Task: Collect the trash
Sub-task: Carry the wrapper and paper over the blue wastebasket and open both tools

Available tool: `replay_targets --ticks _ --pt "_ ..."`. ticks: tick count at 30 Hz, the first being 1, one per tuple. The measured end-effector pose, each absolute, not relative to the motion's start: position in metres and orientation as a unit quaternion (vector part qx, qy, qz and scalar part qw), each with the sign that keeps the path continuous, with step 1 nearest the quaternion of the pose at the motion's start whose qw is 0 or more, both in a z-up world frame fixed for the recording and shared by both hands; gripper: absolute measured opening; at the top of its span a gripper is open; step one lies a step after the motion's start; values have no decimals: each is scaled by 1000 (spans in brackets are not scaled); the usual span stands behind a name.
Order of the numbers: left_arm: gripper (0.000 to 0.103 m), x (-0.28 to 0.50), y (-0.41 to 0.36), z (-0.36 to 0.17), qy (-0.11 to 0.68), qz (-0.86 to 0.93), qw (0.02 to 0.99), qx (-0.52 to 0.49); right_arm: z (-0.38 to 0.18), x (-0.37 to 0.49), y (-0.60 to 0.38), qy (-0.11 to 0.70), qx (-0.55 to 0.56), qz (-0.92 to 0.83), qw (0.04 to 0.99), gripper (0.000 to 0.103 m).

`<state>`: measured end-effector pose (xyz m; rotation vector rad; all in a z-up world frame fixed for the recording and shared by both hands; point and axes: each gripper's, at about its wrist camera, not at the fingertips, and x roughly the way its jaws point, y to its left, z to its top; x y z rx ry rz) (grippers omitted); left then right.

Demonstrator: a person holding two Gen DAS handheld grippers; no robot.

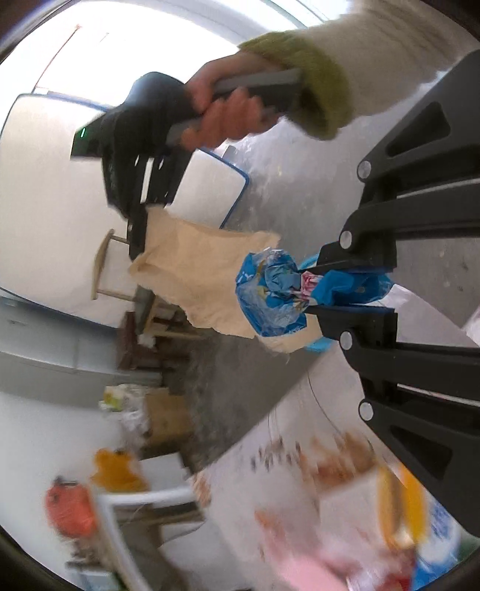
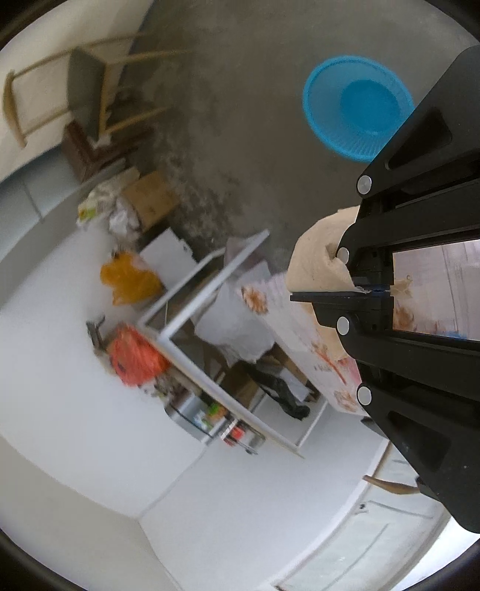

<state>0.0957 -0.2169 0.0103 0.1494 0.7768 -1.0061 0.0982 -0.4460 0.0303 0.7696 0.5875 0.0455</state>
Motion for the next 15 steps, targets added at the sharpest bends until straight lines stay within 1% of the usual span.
replay_targets --ticks 5,9,15 --pt "11 136 -272 -20 427 -464 775 51 0 101 -481 301 397 -6 867 0" --pt "11 159 -312 -50 476 -448 755 59 -32 106 -506 321 425 -26 846 0" --pt "11 181 -363 -89 523 -431 730 87 -88 118 -530 357 474 -54 803 0"
